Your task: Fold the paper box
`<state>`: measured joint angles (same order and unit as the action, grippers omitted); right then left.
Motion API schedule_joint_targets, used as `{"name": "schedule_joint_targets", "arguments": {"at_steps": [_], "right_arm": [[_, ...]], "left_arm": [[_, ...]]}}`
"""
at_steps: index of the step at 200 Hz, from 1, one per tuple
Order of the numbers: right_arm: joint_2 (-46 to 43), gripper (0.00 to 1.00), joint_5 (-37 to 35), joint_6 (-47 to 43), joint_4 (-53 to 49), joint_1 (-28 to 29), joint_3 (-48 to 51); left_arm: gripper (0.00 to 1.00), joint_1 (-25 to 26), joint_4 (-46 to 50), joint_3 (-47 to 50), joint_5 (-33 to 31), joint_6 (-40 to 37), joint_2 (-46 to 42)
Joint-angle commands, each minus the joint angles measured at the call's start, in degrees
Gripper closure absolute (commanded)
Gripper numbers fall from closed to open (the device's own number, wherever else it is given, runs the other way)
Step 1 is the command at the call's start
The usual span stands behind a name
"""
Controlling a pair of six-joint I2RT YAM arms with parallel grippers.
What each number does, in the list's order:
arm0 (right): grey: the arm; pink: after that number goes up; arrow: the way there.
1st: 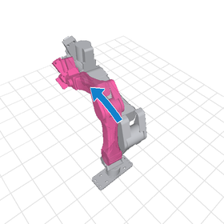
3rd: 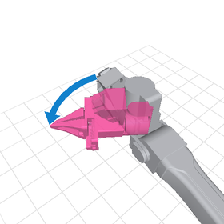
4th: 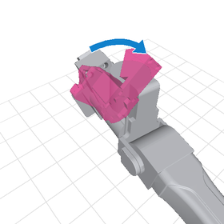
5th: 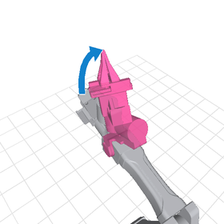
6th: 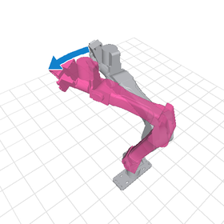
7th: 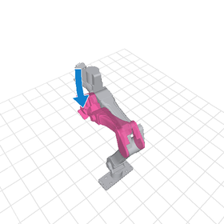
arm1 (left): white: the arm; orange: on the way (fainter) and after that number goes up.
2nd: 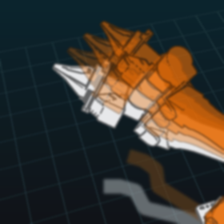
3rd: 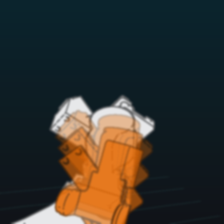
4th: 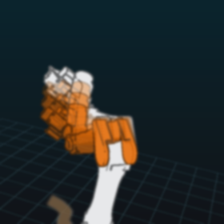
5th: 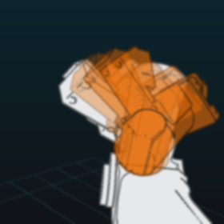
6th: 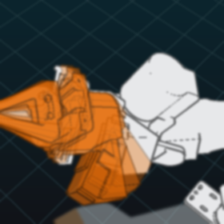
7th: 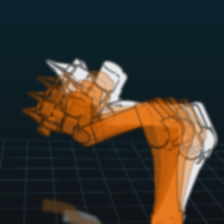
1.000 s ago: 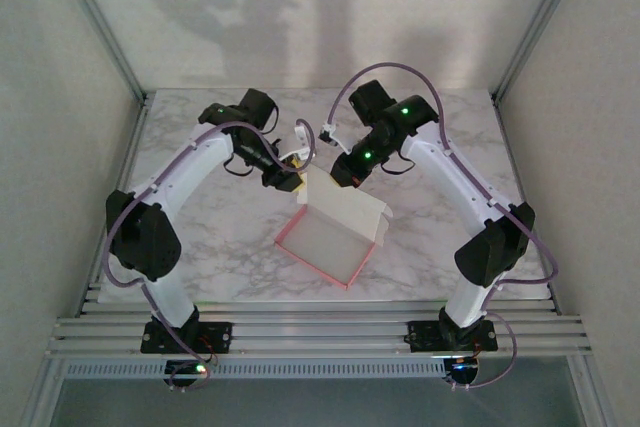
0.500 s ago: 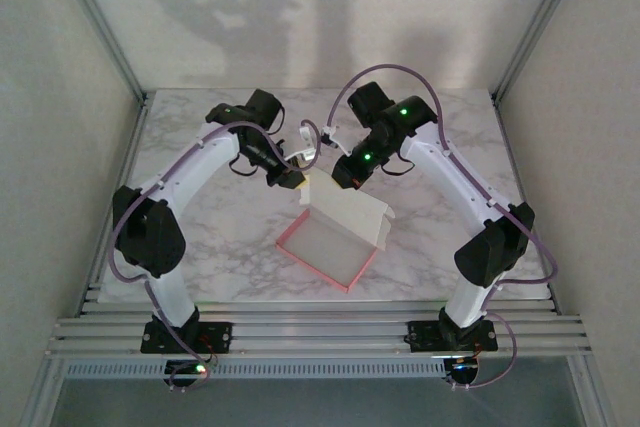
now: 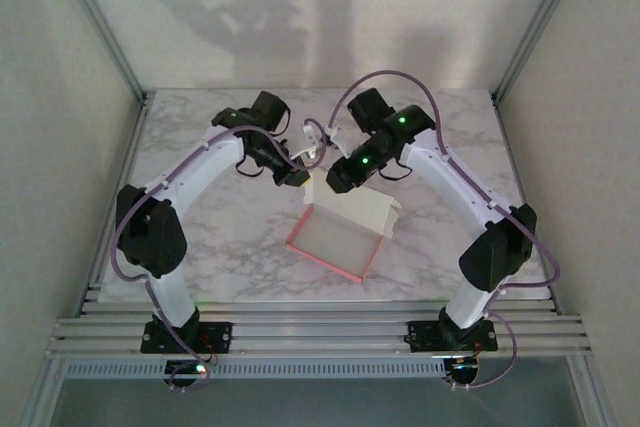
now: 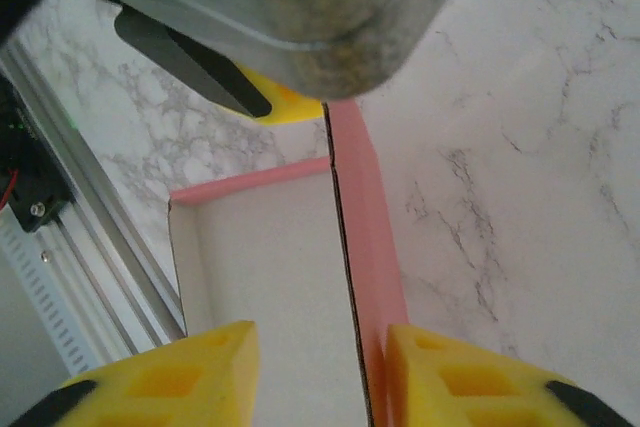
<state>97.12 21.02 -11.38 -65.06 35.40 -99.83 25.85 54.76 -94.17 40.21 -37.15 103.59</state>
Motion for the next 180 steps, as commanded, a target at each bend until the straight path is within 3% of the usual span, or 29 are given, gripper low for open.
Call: {"name": "schedule_joint_targets", "arguments": {"at_steps": [1,69,103,155,180], "right_arm": [[-4.3,0.56,-0.5,2.8,2.3,-1.9,2.8],[-16.2,0.39,-4.2,11.6,9.3,-9.4,21.8],[-20.8,0.38,-7.3,12.9,10.3,-14.4,28.9],[-19.6,0.42,-5.2,9.9,10.5,-14.5,30.5],[-17.6,0.43,-11.7,9.2,11.3,-14.6,28.8]], "left_arm": [[1.0,0.3,-3.1,2.5,-1.8,3.4,-2.5],[0.99,0.3,-5.8,7.1,-3.7,3.6,-5.7],[0.99,0.0,-5.8,7.7,-3.9,3.1,-5.5],[0.99,-0.1,-5.6,7.8,-3.2,2.6,-4.6],[0.99,0.0,-5.4,8.1,-3.3,1.9,-5.0]]}}
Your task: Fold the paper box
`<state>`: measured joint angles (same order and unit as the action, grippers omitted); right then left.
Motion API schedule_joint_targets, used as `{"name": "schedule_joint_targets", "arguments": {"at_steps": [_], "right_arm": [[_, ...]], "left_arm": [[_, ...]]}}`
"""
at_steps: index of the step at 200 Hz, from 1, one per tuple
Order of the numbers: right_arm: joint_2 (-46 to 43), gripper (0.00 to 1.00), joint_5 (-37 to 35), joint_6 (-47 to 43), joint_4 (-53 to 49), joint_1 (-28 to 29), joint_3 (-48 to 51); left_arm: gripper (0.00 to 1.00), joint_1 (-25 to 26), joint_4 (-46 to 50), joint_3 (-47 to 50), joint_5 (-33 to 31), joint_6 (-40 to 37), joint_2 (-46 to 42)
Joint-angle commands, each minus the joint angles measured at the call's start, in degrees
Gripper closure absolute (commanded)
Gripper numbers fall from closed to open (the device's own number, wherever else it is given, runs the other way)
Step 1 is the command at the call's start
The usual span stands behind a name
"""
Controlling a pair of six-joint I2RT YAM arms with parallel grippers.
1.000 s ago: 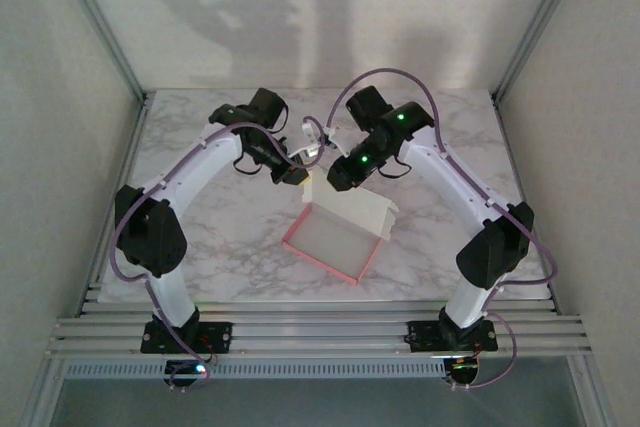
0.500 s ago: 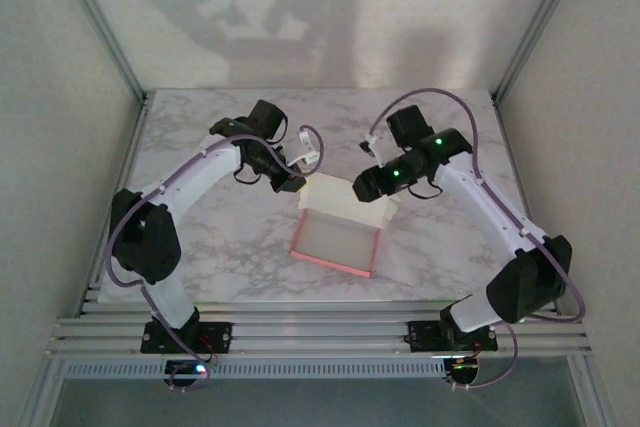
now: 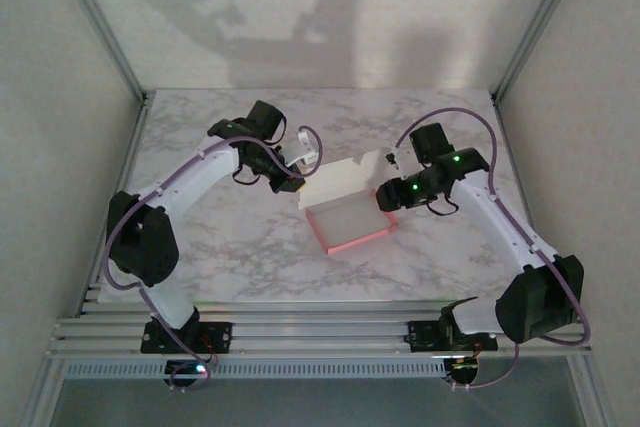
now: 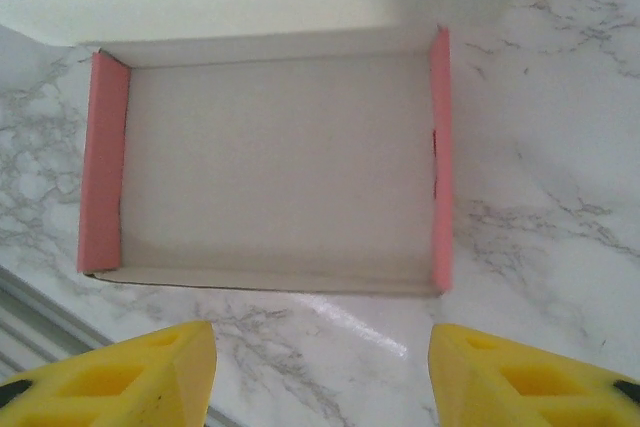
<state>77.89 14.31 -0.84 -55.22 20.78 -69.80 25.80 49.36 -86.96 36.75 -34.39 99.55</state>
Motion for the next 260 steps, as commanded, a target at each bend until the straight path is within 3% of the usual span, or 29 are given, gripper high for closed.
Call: {"name": "schedule_joint_targets", "arguments": {"at_steps": [1,18,76,118,152,260], "right_arm": [[1.6,0.43,-5.1,-1.5,1.5,0.0,-1.3],[1.7,0.42,-4.5,-3.2,2.0,-1.0,-2.0],[4.0,0.37,9.4,-7.6,11.0,-6.9,-0.8],[12.3,0.38,11.5,-10.3,9.7,-7.6,-5.2],[14.1,0.38,8.8,-11.6,10.8,-7.9,-7.7],[20.6,0.34,11.1,-14.4,10.7,-8.1,-13.7]], "left_arm": [[0.99,0.0,0.0,0.8,0.1,-0.9,-1.0],[0.99,0.0,0.0,1.2,0.0,-1.2,-1.3],[0.98,-0.2,0.9,1.2,1.1,-2.8,0.2],[0.98,-0.9,1.4,1.1,1.1,-4.3,1.3],[0.97,-1.0,1.9,0.8,1.5,-5.7,2.2],[0.97,-2.1,2.8,0.2,2.7,-7.3,4.2]]}}
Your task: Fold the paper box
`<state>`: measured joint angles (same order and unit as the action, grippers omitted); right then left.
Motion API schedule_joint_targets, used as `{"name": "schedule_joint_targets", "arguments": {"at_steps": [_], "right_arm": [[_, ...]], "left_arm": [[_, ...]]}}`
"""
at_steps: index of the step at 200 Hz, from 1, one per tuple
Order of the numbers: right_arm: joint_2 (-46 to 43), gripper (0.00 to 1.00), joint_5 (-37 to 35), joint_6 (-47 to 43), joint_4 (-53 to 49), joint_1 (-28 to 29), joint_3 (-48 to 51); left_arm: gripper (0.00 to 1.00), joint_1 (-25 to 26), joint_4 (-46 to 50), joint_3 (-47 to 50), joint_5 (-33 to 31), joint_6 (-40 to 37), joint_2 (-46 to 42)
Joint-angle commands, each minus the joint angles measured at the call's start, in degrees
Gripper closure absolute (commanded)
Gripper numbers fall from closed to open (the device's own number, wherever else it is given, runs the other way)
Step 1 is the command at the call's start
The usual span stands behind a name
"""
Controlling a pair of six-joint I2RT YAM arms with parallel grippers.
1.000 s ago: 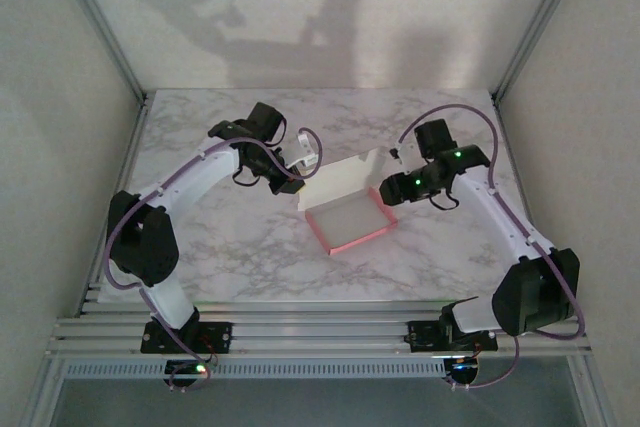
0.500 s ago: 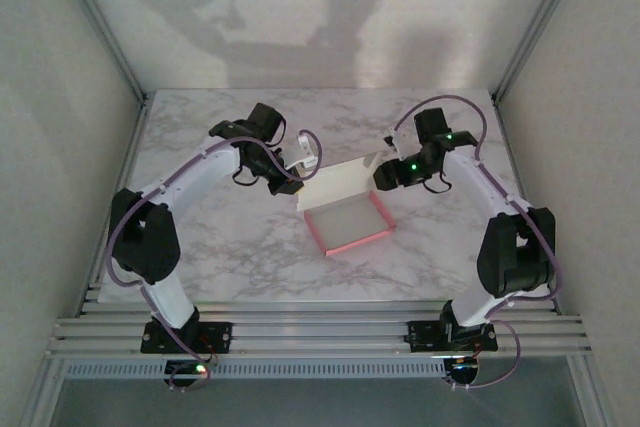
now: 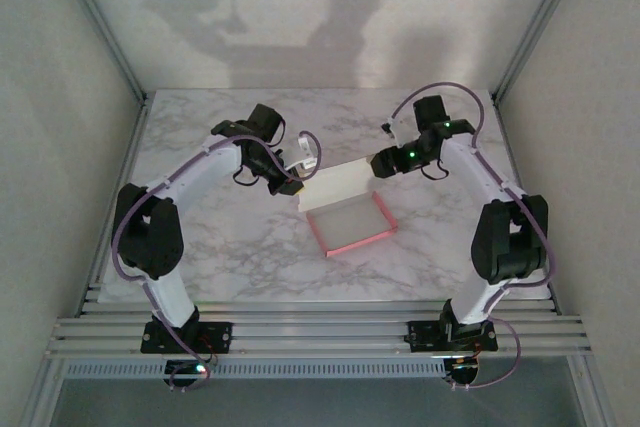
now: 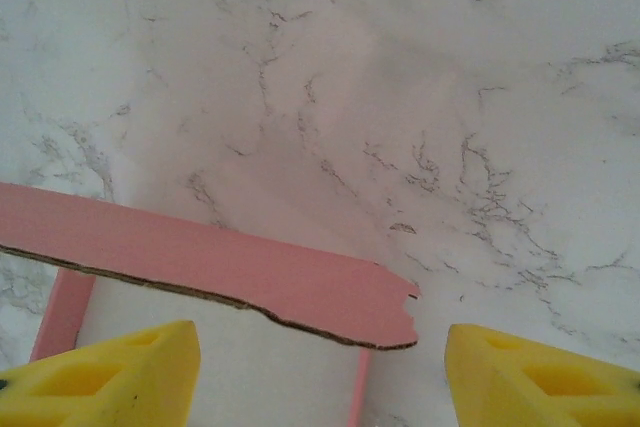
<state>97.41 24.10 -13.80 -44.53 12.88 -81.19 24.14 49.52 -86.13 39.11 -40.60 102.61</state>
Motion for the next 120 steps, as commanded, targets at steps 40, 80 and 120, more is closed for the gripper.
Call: {"name": "schedule_joint_targets", "arguments": {"at_steps": [40,80,120], "right_arm": [[2.2,0.34,1.5,-1.9,0.2,-0.3,-3.7],[3.2,0.35,2.8,-2.0,-0.4,-0.3,-4.3],[1.5,0.43,3.2,-1.4,-1.0,-0.1,-3.1]], "left_arm": [[0.97,-0.5,2.9,-0.6,0.4,-1.1,1.5],[0.97,-0.7,3.0,-0.8,0.4,-1.0,1.8],[0.97,-0.9,2.9,-1.3,0.4,-0.6,2.3]]}}
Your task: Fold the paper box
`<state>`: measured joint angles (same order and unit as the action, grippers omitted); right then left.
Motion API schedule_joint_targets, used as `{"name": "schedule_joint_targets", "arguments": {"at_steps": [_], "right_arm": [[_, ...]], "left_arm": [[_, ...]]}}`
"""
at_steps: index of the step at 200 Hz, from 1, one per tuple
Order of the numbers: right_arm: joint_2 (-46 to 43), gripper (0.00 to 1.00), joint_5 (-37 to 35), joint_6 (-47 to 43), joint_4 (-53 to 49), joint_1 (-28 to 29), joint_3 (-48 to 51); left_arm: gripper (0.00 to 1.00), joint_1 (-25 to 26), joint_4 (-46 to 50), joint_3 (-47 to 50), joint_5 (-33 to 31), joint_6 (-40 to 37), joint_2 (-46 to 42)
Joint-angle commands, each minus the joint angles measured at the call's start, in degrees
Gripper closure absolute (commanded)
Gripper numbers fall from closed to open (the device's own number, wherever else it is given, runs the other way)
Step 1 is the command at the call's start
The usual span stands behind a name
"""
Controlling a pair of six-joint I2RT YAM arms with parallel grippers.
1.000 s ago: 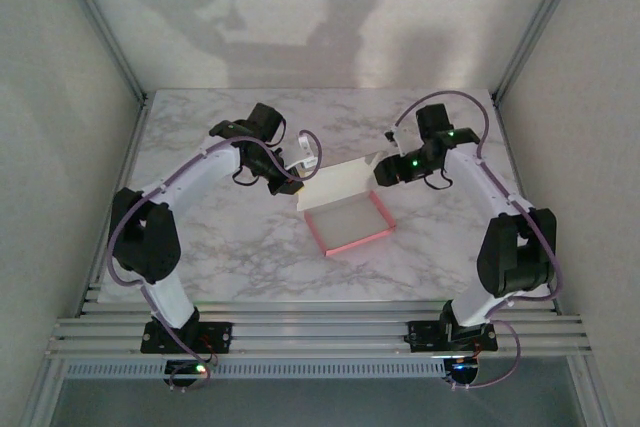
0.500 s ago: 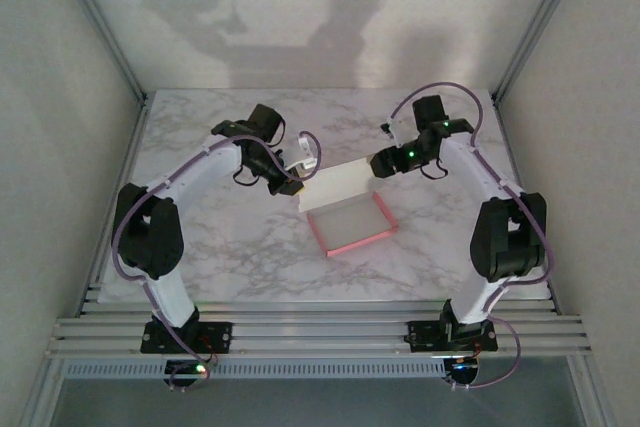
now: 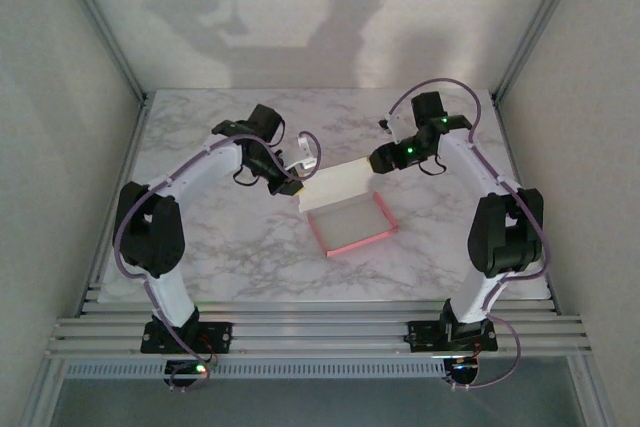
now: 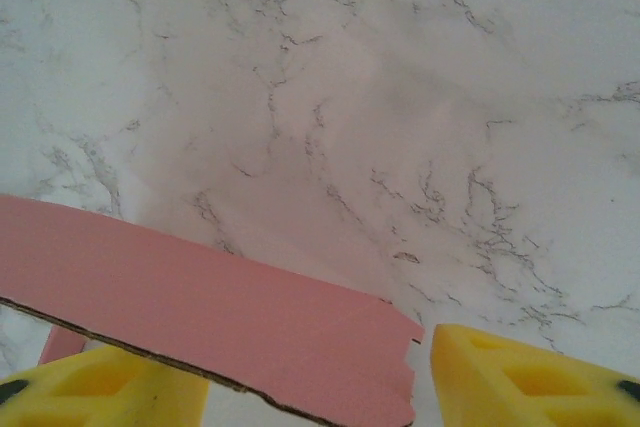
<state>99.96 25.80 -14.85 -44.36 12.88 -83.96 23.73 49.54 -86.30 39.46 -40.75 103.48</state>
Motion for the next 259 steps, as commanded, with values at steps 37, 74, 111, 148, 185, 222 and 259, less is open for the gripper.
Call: {"name": "schedule_joint_targets", "arguments": {"at_steps": [37,74,111,148,185,222,259], "right_arm": [[-1.3,0.56,-0.6,0.1,-3.2,0.3,-1.2],[-2.7,0.66,-4.1,0.7,-4.2,1.1,-0.2],[-3.6,0.74,-6.0,1.2,-5.8,1.8,0.1],[-3.6,0.8,-8.1,1.8,-6.6,3.0,0.5],[-5.3,0.87,-8.2,3.9,-5.0,3.6,2.9],[-8.2,0.88,-7.2,8.1,-0.8,4.3,7.1],[-11.3,0.95,-10.9,14.7,3.7,6.5,10.4]], "left_arm": [[0.97,-0.7,2.9,-1.4,-0.2,-0.1,1.8],[0.97,-1.0,2.4,-1.6,-1.0,0.6,1.9],[0.96,-1.1,2.1,-1.7,-1.6,1.4,2.1],[0.96,-1.1,1.8,-1.8,-1.9,2.1,2.1],[0.96,-1.1,0.5,-1.8,-2.9,4.1,2.0],[0.96,-0.7,-3.6,-1.4,-3.3,9.9,0.4],[0.96,0.5,-12.3,1.7,-5.1,20.7,-3.3]]}}
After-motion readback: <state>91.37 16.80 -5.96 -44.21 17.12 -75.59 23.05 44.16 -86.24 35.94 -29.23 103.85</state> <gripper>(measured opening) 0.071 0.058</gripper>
